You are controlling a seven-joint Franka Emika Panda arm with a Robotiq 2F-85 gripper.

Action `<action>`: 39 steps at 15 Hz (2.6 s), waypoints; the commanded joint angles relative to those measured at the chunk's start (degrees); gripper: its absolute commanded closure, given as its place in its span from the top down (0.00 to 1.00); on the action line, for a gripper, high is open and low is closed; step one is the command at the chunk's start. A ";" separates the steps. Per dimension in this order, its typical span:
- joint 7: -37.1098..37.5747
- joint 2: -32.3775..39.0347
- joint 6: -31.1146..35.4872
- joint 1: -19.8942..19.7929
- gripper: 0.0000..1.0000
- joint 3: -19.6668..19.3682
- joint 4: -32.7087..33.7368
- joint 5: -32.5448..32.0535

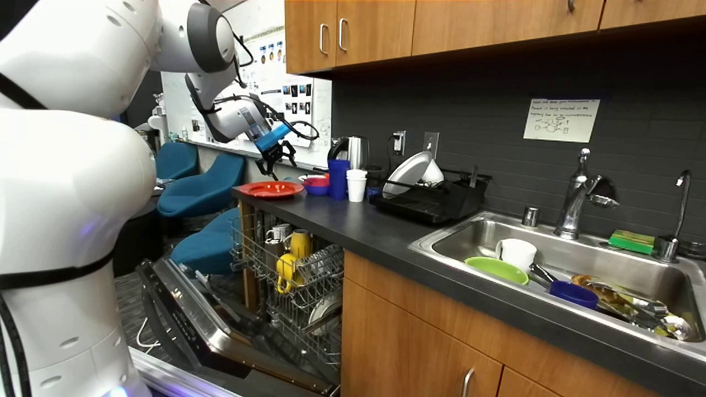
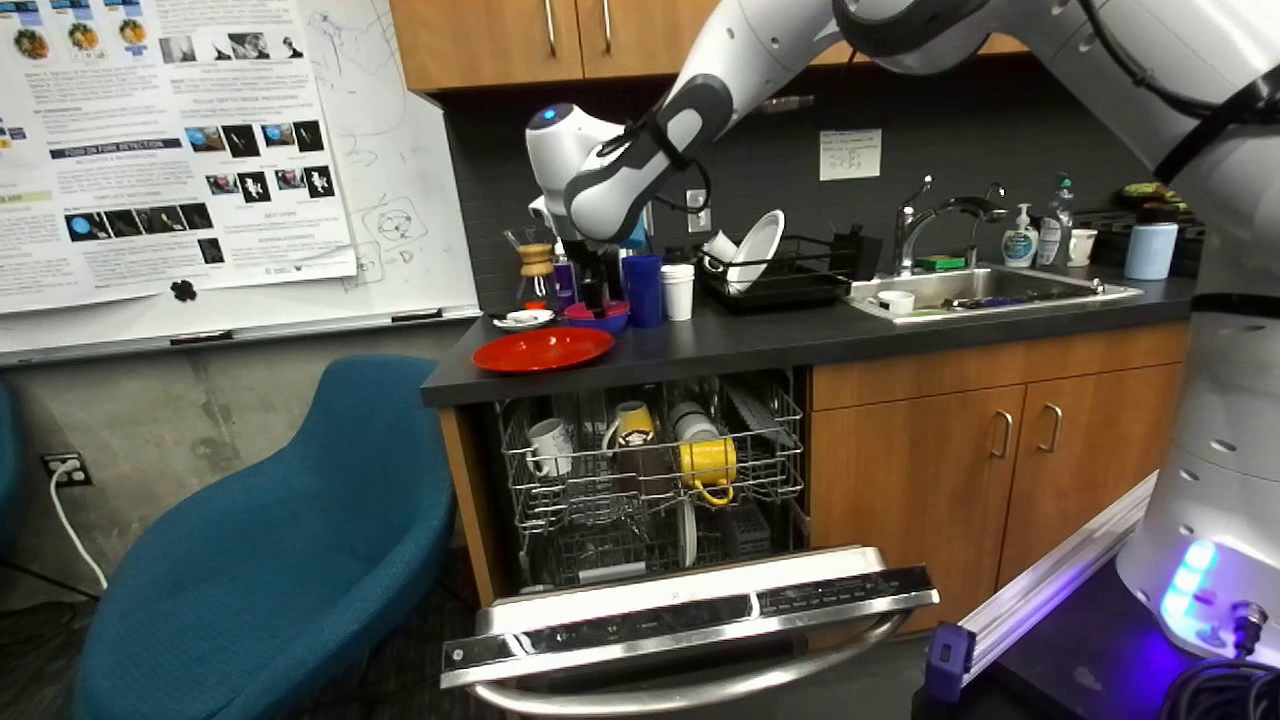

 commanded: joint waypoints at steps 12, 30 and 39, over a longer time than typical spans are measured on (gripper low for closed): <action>-5.20 10.09 -2.31 -0.45 0.55 -4.04 14.76 -1.21; -5.71 10.40 -4.47 -1.01 0.43 -3.66 16.85 0.17; -5.80 10.29 -5.75 -1.77 1.00 -3.75 16.12 0.58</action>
